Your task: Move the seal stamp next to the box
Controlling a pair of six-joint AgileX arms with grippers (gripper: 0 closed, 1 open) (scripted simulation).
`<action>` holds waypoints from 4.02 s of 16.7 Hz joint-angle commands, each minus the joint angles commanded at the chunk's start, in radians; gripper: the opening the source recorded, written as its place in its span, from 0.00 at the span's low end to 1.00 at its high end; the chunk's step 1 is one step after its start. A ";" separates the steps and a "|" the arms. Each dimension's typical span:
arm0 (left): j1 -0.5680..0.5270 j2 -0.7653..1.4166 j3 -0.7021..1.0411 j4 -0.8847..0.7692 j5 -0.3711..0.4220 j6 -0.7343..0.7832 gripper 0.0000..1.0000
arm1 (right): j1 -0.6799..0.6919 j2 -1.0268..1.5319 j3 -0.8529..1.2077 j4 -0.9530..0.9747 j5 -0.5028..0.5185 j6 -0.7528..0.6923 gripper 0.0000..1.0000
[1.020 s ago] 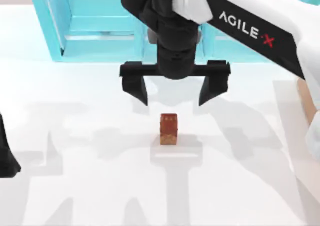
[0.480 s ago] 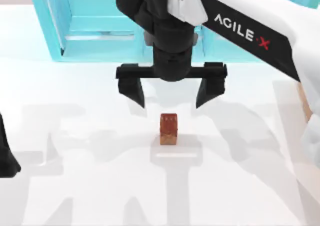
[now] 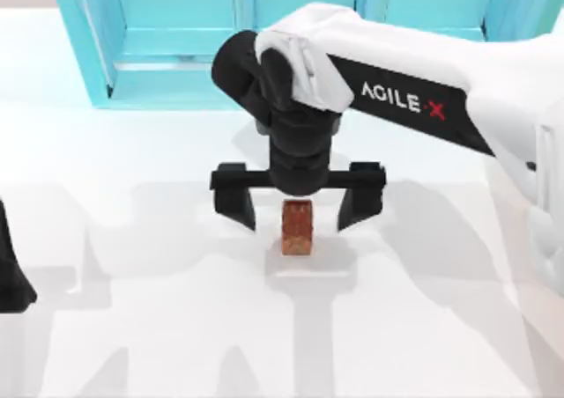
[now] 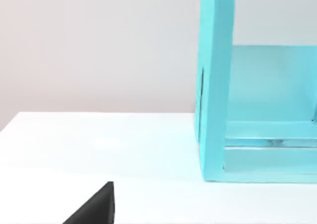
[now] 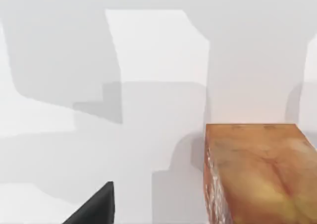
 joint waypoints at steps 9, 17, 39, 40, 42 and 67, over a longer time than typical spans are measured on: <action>0.000 0.000 0.000 0.000 0.000 0.000 1.00 | 0.002 0.006 -0.065 0.067 0.000 0.002 0.85; 0.000 0.000 0.000 0.000 0.000 0.000 1.00 | 0.002 0.006 -0.065 0.067 0.000 0.002 0.25; 0.000 0.000 0.000 0.000 0.000 0.000 1.00 | -0.002 -0.027 0.078 -0.108 0.000 0.002 0.00; 0.000 0.000 0.000 0.000 0.000 0.000 1.00 | -0.002 -0.027 0.078 -0.108 0.000 0.002 0.00; 0.000 0.000 0.000 0.000 0.000 0.000 1.00 | -0.001 -0.022 0.076 -0.105 -0.001 0.003 0.00; 0.000 0.000 0.000 0.000 0.000 0.000 1.00 | -0.513 -0.281 -0.129 -0.234 0.016 -0.520 0.00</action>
